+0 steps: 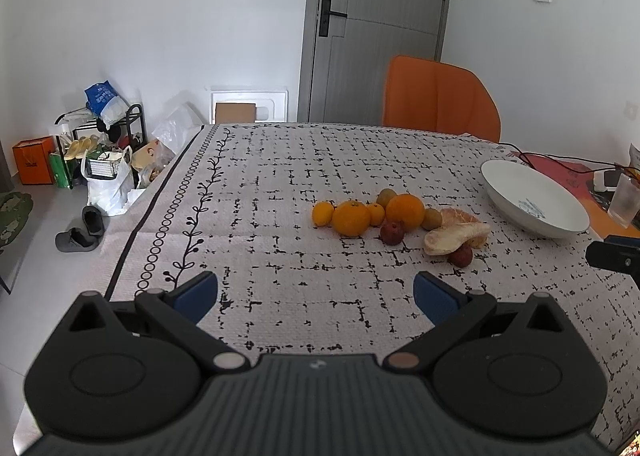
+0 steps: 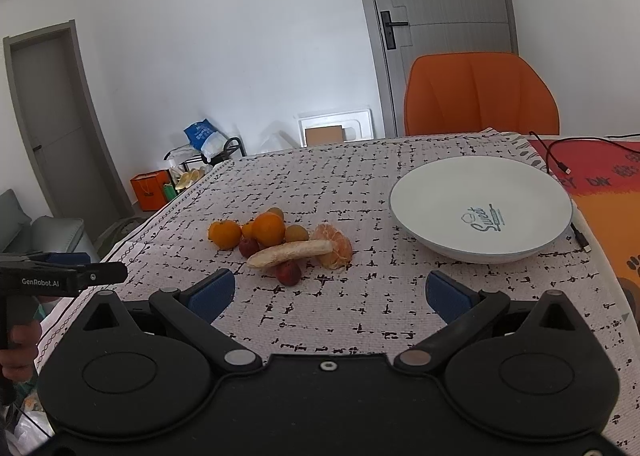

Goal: Organize fruits

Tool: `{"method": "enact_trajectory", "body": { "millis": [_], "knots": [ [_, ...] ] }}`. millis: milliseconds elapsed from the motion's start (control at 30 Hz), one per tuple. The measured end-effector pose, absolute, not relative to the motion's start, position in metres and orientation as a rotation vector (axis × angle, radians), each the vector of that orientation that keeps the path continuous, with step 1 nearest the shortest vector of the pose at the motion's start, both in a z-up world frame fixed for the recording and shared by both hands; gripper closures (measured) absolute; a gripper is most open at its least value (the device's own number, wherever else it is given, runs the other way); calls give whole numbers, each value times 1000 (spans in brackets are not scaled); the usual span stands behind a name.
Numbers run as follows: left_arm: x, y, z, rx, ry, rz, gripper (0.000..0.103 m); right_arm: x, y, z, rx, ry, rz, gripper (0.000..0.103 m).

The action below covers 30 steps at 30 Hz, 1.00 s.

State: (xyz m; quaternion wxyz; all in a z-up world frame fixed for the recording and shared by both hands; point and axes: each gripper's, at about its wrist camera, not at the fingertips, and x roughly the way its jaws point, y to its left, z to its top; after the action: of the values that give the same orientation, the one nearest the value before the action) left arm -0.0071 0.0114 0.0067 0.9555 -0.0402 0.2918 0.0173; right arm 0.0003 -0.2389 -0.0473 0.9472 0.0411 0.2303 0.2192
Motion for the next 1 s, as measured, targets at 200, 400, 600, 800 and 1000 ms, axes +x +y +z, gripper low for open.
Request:
{"method": "enact_trajectory", "body": {
  "millis": [200,400,600,800,1000],
  "knots": [
    [-8,11,9,-80,588,34,0,-1,-239,-47,84,466,445,0],
    [-8,11,9,-80,588,33,0,-1,-239,-45,82,464,446,0],
    [-8,11,9,-79,588,32,0,-2,-237,-46,78,462,453,0],
    [-9,10,7,-81,589,16,0,-4,-231,-45,42,460,459,0],
    [-8,5,2,-43,578,14,0,-2,-230,-48,37,452,461,0]
  ]
}}
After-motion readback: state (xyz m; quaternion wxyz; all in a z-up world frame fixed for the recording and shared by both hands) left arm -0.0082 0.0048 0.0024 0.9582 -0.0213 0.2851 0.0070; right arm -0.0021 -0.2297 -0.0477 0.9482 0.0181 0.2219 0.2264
